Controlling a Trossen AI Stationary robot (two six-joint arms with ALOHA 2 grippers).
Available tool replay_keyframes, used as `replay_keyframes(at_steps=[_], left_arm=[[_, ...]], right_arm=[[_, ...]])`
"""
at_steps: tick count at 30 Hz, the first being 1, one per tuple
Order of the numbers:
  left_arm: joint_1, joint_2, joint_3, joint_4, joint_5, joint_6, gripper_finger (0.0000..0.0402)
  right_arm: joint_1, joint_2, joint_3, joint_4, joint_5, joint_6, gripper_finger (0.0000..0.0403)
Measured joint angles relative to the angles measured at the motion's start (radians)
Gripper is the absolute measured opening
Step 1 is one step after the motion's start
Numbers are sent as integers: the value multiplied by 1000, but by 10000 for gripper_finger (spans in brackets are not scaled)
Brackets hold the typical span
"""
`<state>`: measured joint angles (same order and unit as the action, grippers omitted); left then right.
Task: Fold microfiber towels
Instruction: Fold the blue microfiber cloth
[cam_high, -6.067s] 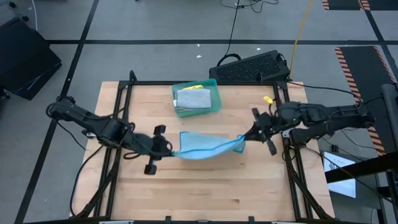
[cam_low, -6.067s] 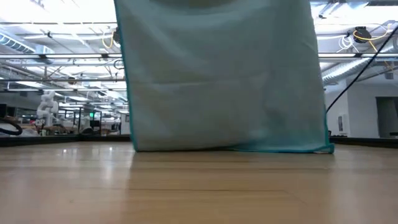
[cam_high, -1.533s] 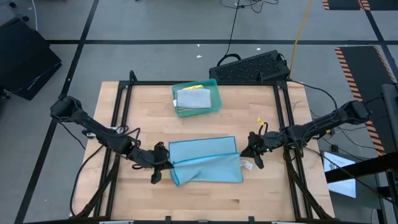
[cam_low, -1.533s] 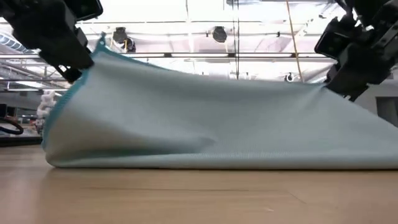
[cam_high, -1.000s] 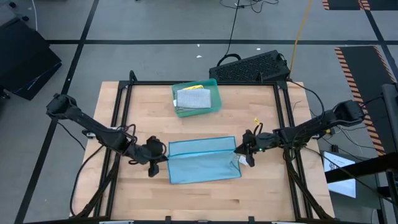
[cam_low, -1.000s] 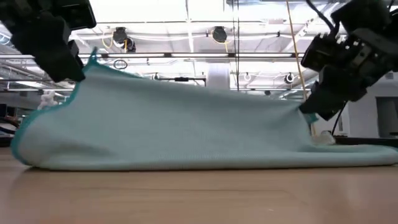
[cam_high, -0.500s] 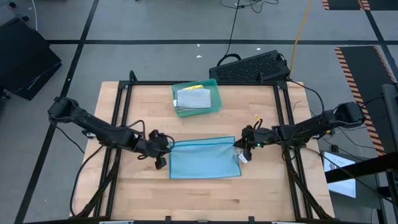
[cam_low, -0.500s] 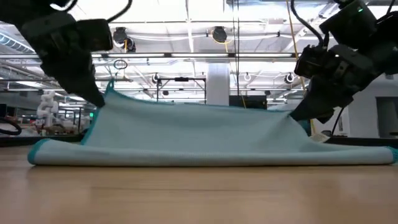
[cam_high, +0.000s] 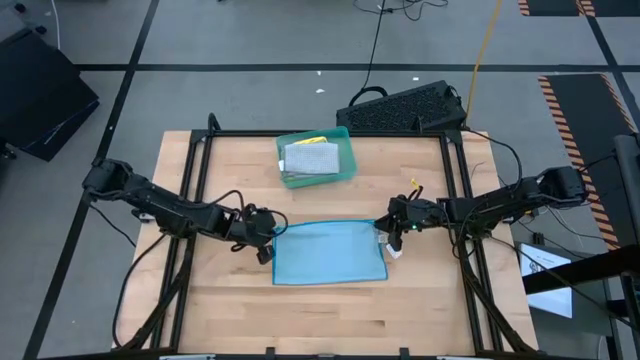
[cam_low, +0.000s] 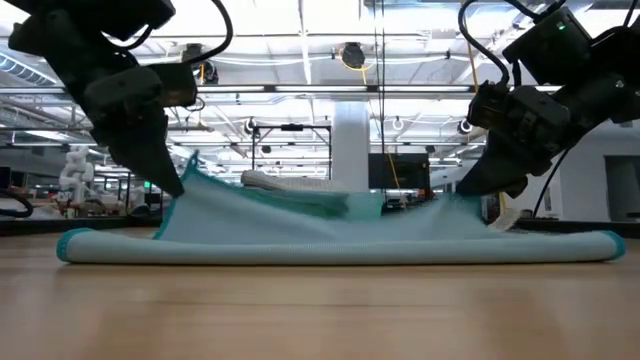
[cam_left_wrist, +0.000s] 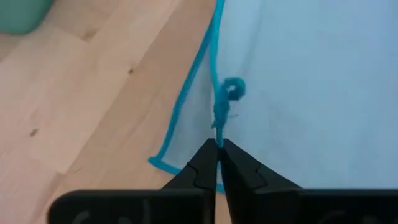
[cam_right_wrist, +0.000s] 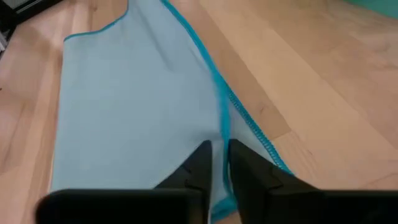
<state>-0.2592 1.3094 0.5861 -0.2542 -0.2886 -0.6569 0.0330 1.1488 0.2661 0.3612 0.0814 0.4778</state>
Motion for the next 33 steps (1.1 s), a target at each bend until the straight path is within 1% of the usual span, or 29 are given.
replay_keyframes(at_steps=[3, 8, 11, 14, 17, 21, 24, 26, 29, 33], left_arm=[[10, 0, 0, 1, -1, 0, 48], [28, 0, 0, -3, -1, -1, 116], [30, -19, 0, -7, 16, 7, 147], [19, -42, 9, 5, 31, 11, 161], [-11, -48, 9, 98, 12, 42, 159], [-60, 7, -8, 258, -21, 94, 142], [-105, 68, -11, 294, -84, 87, 125], [-127, 117, -11, 299, -101, 58, 114], [-156, 191, -12, 308, -97, 7, 98], [-187, 290, -11, 313, -50, -63, 86]], right_arm=[[0, 0, 0, 1, 0, 7, 92], [0, -12, 0, 1, 0, -4, 146], [0, -46, 0, 0, -4, -14, 161], [12, -86, 0, 6, -27, -26, 163], [53, -92, 0, 27, -57, -55, 154], [119, -36, -1, 111, -24, -112, 123], [161, 51, 0, 258, 16, -136, 93], [179, 119, 0, 363, 25, -151, 72], [192, 238, 0, 511, 26, -158, 43], [195, 391, 0, 676, 32, -164, 16]])
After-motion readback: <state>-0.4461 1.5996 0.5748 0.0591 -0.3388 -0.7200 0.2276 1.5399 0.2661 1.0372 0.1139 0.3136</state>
